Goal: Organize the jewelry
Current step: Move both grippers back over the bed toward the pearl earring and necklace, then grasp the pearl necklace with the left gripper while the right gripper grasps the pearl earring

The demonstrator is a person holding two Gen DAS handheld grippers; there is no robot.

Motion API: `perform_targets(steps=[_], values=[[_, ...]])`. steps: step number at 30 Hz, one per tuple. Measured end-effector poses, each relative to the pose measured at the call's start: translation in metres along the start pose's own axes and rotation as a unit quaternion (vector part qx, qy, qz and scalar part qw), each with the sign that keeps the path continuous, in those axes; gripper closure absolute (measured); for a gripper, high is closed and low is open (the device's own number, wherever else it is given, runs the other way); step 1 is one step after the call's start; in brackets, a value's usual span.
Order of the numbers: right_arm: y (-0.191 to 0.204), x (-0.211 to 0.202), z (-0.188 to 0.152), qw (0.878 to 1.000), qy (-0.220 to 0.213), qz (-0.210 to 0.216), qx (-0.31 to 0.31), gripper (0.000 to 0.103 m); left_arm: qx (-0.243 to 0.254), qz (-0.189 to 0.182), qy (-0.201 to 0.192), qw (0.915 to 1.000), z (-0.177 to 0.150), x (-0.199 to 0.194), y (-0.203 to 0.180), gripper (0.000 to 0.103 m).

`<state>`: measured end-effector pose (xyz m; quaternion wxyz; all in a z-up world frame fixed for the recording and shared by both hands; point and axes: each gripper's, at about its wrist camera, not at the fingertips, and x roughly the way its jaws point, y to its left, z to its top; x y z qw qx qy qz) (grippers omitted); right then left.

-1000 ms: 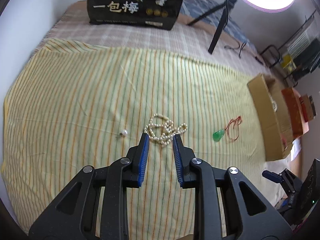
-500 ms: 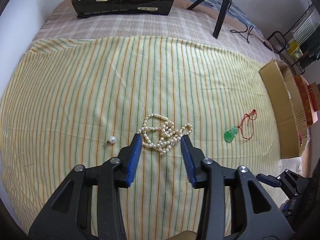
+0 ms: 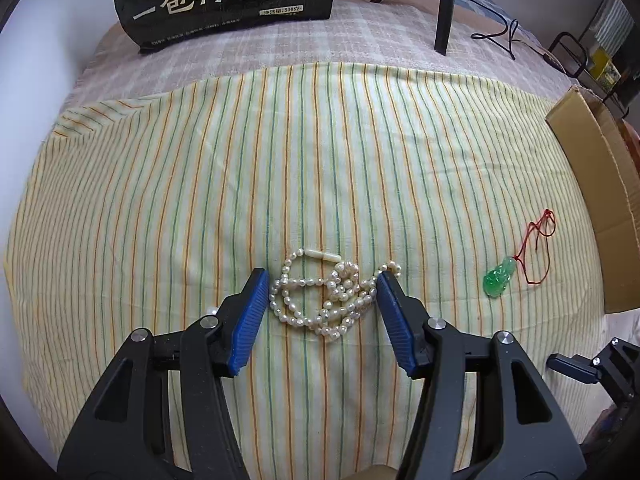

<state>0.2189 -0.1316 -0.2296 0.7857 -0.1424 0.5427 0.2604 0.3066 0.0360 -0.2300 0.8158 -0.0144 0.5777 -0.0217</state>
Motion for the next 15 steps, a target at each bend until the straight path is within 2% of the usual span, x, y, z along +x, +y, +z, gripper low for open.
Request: perform_targets(steps=[1,3,4,5,7,9,15], values=[[0.0,0.0,0.0,1.0,0.0,-0.001,-0.001,0.059,0.003,0.001,-0.002,1.0,0.0,0.0,-0.001,0.051],[0.002,0.0,0.0,1.0,-0.001,-0.002,-0.007,0.065,0.011,0.004,-0.008,0.9999,-0.001,-0.002,-0.002,0.068],[0.003,0.0,0.0,1.0,0.0,-0.001,-0.009,0.069,0.011,0.003,-0.009,0.9999,0.0,-0.002,-0.002,0.082],[0.004,0.001,0.0,1.0,0.0,0.001,-0.011,0.071,0.009,0.0,-0.007,0.9999,0.0,-0.002,-0.001,0.086],[0.005,0.001,0.002,1.0,0.001,0.004,-0.013,0.081,0.005,-0.002,-0.008,1.0,0.0,-0.002,0.001,0.091],[0.006,0.001,0.001,1.0,0.002,0.003,-0.014,0.086,0.003,-0.003,-0.009,1.0,0.0,-0.004,0.002,0.091],[0.006,-0.004,-0.001,1.0,-0.004,0.008,-0.009,0.086,-0.012,-0.023,-0.016,0.9995,-0.002,-0.016,0.007,0.097]])
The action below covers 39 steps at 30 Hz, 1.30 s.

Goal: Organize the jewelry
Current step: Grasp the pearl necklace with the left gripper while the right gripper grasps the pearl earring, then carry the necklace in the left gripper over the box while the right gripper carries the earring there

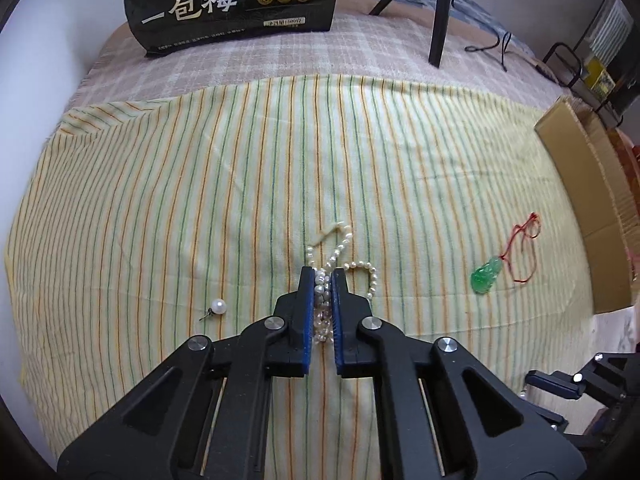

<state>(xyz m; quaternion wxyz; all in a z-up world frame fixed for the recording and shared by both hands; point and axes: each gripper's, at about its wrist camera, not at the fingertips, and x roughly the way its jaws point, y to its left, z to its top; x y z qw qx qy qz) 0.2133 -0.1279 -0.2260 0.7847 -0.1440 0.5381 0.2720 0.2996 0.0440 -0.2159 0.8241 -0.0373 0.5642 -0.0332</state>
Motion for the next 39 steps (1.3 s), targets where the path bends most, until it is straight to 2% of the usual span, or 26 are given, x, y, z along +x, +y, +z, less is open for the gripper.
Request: perform_targets(steps=[4,10,18,28,39], values=[[0.001,-0.008,0.002,1.0,-0.01,0.001,0.002,0.086,-0.008,-0.009,-0.018,0.9998,0.001,-0.017,0.003,0.097],[0.001,-0.028,0.004,0.999,-0.034,0.001,0.008,0.086,-0.025,-0.041,-0.048,0.9977,0.002,-0.049,0.005,0.097],[-0.009,-0.062,0.013,0.997,-0.075,0.001,0.023,0.086,-0.038,-0.095,-0.103,0.9894,0.01,-0.106,-0.001,0.097],[-0.033,-0.092,0.014,0.992,-0.114,-0.007,0.05,0.086,-0.015,-0.135,-0.152,0.979,0.019,-0.152,-0.041,0.097],[-0.081,-0.134,0.0,0.983,-0.15,-0.032,0.098,0.086,0.011,-0.177,-0.164,0.9703,0.031,-0.16,-0.096,0.097]])
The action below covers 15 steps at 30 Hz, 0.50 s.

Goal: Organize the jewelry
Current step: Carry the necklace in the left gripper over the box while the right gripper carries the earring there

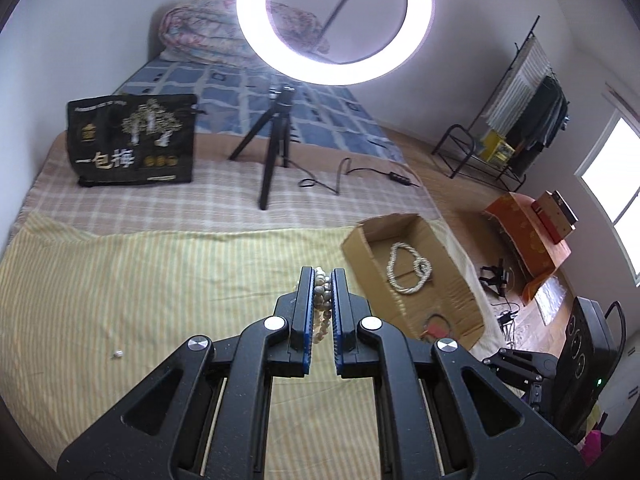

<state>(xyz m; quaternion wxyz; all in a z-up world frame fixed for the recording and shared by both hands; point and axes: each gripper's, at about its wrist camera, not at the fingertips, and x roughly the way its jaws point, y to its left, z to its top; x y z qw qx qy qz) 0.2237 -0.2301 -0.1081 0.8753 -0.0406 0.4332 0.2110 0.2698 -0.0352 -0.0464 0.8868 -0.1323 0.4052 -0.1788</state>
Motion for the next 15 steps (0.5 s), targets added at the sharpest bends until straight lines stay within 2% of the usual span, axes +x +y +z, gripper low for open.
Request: perform_targets(steps=[15], values=[[-0.085,-0.029,-0.022,0.995,-0.005,-0.06,0.076,0.086,0.037,-0.044,0.018,0.9982,-0.007,0.037,-0.077,0.097]])
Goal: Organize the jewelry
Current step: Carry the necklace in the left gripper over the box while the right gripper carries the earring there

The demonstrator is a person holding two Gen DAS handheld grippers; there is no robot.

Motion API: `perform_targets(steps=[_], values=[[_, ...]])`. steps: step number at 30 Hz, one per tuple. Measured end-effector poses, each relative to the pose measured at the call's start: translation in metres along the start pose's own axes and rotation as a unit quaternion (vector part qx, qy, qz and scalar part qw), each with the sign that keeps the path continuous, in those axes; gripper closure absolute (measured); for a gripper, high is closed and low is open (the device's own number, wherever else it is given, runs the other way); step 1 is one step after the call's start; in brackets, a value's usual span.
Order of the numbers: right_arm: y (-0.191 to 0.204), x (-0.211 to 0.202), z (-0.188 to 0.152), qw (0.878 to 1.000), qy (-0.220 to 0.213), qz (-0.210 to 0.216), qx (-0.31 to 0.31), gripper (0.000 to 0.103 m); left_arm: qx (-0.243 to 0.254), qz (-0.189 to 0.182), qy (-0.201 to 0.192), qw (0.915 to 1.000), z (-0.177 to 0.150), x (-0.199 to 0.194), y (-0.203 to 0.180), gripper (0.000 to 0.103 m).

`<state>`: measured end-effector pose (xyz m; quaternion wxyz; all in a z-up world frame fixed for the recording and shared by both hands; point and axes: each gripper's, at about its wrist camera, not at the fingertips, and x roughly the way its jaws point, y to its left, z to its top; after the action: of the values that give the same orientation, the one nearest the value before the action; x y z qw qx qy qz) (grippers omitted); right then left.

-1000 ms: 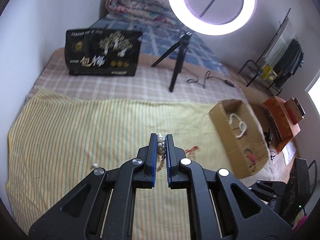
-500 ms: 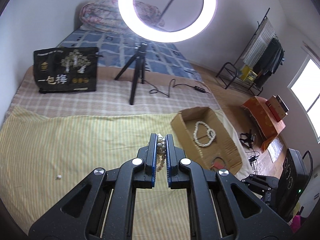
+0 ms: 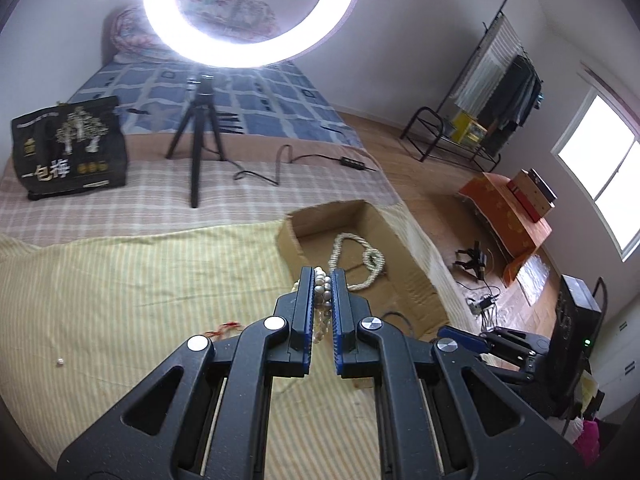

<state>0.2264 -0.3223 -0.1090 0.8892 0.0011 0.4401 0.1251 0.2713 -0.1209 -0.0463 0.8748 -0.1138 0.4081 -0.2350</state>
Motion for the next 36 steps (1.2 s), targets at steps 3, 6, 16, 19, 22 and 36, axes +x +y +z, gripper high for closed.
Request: perform_targets(steps=[3,6,16,19,22,36], values=[[-0.012,-0.001,-0.003,1.0,0.002,-0.008,0.01,0.086,0.009,-0.011,0.001,0.9999,0.001,0.005,-0.016,0.097],[-0.025,0.0,-0.008,1.0,0.007,-0.014,0.024,0.086,0.013,-0.023,-0.001,0.9997,0.004,0.009,-0.031,0.097],[-0.041,0.009,-0.012,0.999,0.02,-0.019,0.04,0.086,0.029,-0.044,0.023,0.9983,-0.001,0.044,-0.068,0.097],[-0.045,0.013,-0.013,0.999,0.024,-0.02,0.044,0.086,0.035,-0.042,0.035,0.9979,-0.005,0.058,-0.075,0.097],[-0.047,0.015,-0.014,0.998,0.026,-0.022,0.045,0.085,0.036,-0.037,0.044,0.9977,-0.008,0.068,-0.077,0.097],[-0.053,0.013,-0.018,0.997,0.025,-0.06,0.032,0.043,0.039,0.005,0.057,0.9976,-0.014,0.087,-0.07,0.07]])
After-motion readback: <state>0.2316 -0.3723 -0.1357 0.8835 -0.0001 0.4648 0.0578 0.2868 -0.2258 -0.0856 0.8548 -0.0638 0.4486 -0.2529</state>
